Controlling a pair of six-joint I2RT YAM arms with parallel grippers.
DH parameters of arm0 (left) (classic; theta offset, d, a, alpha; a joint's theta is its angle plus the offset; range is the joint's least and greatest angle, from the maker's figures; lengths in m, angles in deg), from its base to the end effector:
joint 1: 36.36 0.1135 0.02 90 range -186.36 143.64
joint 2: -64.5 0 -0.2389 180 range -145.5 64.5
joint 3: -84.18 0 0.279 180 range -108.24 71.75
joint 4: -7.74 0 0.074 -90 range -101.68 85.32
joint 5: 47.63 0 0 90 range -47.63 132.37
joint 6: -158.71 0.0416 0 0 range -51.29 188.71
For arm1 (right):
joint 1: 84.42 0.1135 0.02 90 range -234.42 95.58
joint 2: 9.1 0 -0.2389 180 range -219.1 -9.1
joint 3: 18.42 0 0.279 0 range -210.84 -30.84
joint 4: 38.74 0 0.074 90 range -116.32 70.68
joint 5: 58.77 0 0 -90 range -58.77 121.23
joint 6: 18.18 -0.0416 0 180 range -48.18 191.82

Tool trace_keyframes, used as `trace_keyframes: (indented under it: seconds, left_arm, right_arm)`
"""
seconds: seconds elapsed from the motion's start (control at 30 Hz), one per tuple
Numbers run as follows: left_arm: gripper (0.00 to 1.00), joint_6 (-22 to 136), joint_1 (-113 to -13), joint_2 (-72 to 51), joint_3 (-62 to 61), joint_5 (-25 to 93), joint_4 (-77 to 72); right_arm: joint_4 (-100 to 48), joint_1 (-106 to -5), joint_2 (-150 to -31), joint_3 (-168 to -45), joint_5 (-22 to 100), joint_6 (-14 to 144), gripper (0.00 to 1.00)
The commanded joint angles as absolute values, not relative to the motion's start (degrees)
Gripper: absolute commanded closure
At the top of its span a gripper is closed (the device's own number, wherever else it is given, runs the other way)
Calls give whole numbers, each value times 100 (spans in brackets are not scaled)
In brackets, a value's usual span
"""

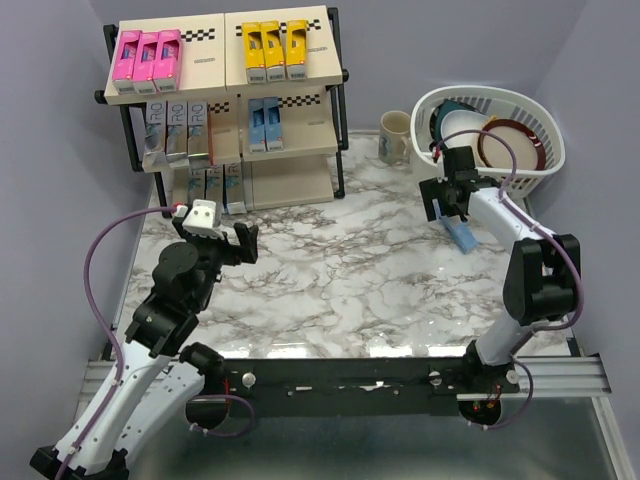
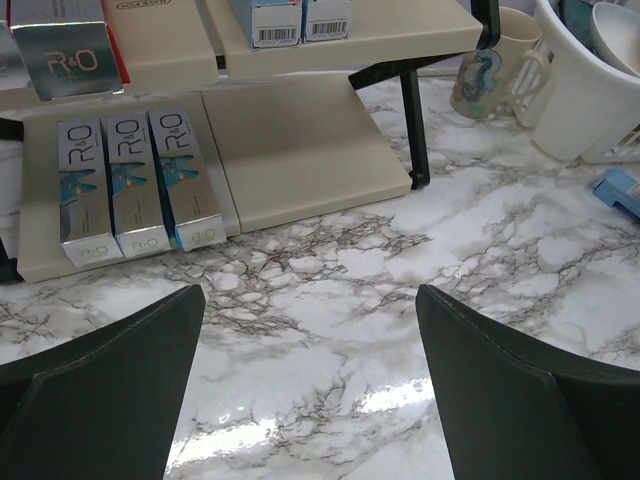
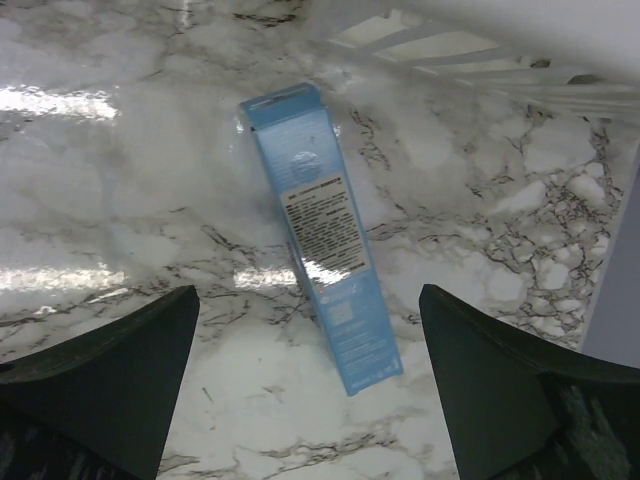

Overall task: Place and organize the toothpastes onto the shelf
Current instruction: Pick up the toothpaste from the center of the board.

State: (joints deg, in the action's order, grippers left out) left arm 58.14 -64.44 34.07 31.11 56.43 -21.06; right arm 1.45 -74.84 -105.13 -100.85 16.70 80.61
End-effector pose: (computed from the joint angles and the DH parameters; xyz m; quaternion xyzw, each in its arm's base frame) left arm 0.1682 -0.0783 0.3296 0.0316 0.7423 -0.1335 0.6558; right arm 0.3802 0.0536 0.1933 -0.1117 0.9370 -0.1181 0.3091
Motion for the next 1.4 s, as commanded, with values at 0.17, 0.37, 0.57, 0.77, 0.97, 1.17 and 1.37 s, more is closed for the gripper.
trace_keyframes:
  seconds: [0.17, 0.37, 0.57, 0.77, 0.97, 1.17, 1.37]
  left_arm:
    - [1, 5852, -6396, 3365, 3185, 5538, -1918]
    - [1, 5834, -6379, 3321, 3220, 5423, -1848]
    - [1, 5834, -6379, 3286, 3229, 5371, -1830]
    - [1, 5808, -6361, 3286, 3229, 5327, -1821]
    - [1, 5790, -6343, 3312, 3238, 5274, -1812]
    - [1, 5790, -6335, 3330, 3229, 5256, -1812]
    - [1, 5781, -6326, 3356, 3238, 5248, -1812]
  right_arm:
    - [347, -8213, -11263, -10616, 3060, 8781, 0]
    - [496, -8293, -11685, -10624, 3491, 9010, 1]
    - [681, -8302, -12028, -10687, 3738, 9054, 11]
    - [567, -8293, -11949, -10467, 3870, 9071, 22]
    - [417, -8293, -11528, -10124, 4230, 9115, 26]
    - [409, -8293, -11150, -9896, 4634, 8817, 30]
    - [250, -8223, -10842, -9430, 4731, 8640, 31]
